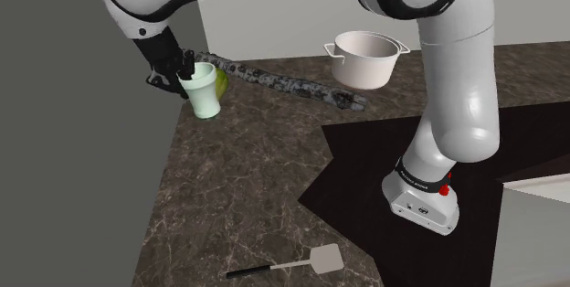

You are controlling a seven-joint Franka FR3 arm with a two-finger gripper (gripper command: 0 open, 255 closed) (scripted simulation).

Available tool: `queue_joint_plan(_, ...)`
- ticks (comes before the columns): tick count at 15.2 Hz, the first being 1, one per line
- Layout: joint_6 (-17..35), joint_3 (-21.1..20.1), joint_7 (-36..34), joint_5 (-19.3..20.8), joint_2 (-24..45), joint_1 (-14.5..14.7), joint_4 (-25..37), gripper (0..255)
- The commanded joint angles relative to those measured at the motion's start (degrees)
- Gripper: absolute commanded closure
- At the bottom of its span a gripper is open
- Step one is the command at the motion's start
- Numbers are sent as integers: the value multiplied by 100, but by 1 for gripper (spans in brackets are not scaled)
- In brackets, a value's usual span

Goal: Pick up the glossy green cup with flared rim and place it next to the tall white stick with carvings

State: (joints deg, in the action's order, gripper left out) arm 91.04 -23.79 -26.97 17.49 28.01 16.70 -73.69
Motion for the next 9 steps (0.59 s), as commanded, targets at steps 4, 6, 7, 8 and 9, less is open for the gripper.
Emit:
queue_joint_plan(4, 703, -15, 379, -386, -1259, -657, -1826, 255)
queue_joint_plan(6, 907, 21, 584, -541, -1717, -857, -2417, 255)
queue_joint_plan(7, 998, 49, 695, -617, -1938, -945, -2693, 255)
queue_joint_plan(8, 1082, 83, 810, -690, -2155, -1026, -2957, 255)
queue_joint_plan(9, 1159, 122, 930, -760, -2367, -1101, -3211, 255)
